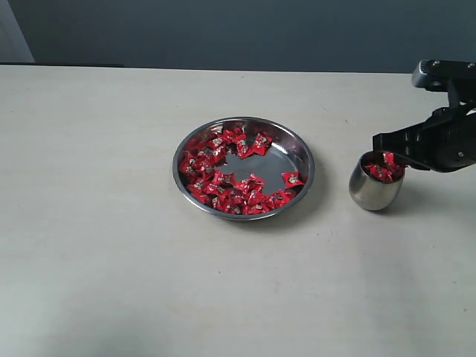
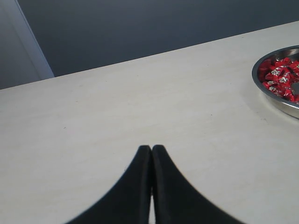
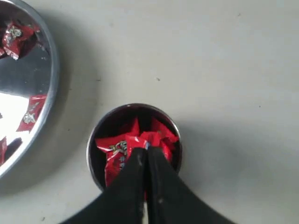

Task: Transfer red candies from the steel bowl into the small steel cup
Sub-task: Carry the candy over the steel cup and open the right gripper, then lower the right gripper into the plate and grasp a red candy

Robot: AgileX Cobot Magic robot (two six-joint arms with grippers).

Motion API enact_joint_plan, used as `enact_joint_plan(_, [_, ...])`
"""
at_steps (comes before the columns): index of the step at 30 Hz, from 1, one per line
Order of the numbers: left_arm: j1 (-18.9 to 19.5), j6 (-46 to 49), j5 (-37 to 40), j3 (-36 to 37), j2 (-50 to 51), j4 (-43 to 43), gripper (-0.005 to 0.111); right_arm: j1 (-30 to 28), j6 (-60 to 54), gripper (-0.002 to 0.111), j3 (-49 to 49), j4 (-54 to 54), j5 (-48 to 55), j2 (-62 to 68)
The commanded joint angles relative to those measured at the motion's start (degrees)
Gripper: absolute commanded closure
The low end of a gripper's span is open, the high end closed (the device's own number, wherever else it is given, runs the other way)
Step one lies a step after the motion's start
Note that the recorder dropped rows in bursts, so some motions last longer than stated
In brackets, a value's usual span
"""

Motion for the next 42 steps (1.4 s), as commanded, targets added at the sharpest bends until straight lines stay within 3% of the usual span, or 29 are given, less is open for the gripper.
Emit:
enact_joint_plan(1, [-0.02, -0.31, -0.39, -0.06, -0.25, 0.17, 0.106, -0.26, -0.01, 0.109, 0.05, -0.41, -0.26, 1.97])
enact_joint_plan(8, [-0.02, -0.31, -0.39, -0.06, -0.25, 0.17, 0.106, -0.26, -0.36, 0.108, -0.08, -0.41, -1.02, 2.7])
enact_joint_plan(15, [-0.02, -0.31, -0.39, -0.06, -0.25, 0.17, 0.106, -0.26, -0.46, 0.082, -0.08, -0.28, -2.88, 2.7])
enact_joint_plan(27, [-0.02, -0.31, -0.39, -0.06, -0.25, 0.17, 0.106, 0.32, -0.46, 0.081, -1.83, 1.94, -3.86, -0.31])
enact_joint_plan(31, [-0.02, -0.31, -0.39, -0.06, -0.25, 0.17, 0.106, 5.21, -1.95, 0.081, -5.54, 1.95, -0.69, -0.77])
enact_joint_plan(36, [-0.02, -0.31, -0.39, -0.06, -0.25, 0.17, 0.106, 19.75, -9.27, 0.081, -12.96, 1.95, -1.35, 3.73])
enact_joint_plan(42, [-0.02, -0.31, -0.39, -0.06, -0.25, 0.17, 0.106, 25.36, -10.38, 0.079, -24.34, 0.93, 1.63, 14.43])
